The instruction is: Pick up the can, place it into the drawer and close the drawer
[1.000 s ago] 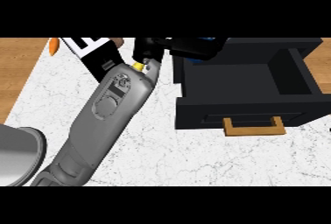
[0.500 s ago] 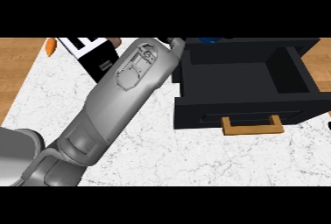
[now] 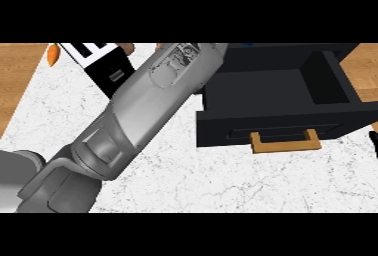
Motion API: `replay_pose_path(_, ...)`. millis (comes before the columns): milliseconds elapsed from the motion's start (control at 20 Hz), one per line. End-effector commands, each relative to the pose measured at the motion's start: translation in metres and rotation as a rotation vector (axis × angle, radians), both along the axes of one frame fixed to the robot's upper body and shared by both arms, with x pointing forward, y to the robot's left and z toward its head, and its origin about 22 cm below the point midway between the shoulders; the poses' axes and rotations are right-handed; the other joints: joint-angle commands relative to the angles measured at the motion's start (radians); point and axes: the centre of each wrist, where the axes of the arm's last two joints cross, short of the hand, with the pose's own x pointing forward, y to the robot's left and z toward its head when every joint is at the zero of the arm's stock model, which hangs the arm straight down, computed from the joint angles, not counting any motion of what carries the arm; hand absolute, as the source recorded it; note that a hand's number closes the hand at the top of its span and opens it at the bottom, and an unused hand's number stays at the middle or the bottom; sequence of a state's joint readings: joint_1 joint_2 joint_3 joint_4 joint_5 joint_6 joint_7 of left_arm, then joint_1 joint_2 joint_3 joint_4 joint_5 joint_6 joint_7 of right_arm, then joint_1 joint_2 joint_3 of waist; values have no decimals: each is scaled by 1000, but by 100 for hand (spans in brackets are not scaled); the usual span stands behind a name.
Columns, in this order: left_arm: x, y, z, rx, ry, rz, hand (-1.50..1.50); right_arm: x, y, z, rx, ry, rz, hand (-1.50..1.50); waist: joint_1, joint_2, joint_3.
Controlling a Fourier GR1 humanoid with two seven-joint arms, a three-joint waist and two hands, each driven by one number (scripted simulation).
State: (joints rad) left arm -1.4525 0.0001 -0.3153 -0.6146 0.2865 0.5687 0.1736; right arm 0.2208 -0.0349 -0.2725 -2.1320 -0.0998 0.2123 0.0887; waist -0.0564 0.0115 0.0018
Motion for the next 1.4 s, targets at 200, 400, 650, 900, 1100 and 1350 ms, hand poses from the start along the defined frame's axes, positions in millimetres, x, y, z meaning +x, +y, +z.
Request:
replay_pose_path(200, 11, 1, -15, 31, 25, 45, 150, -4, -1, 6, 4, -4, 22, -150, -35, 7, 1)
replay_pose_path(400, 7, -3, -27, 62, 13, 46, 150, 1, 13, 4, -11, -12, 18, -150, -39, 6, 1)
replay_pose_path(650, 12, -3, -21, 102, -14, 88, 150, 16, 8, 17, -7, -15, 6, -150, -31, 8, 1)
replay_pose_path(900, 16, 9, -52, 126, -12, 99, 150, 26, 5, 19, -1, -42, 45, -150, -63, 19, 1)
replay_pose_path(1100, 18, 14, -63, 162, -44, 107, 150, 28, 13, 11, -19, -19, 34, -150, -65, 25, 1)
replay_pose_path(1350, 19, 16, -68, 177, -34, 146, -150, 29, 7, 18, -16, -39, 44, -150, -67, 21, 1)
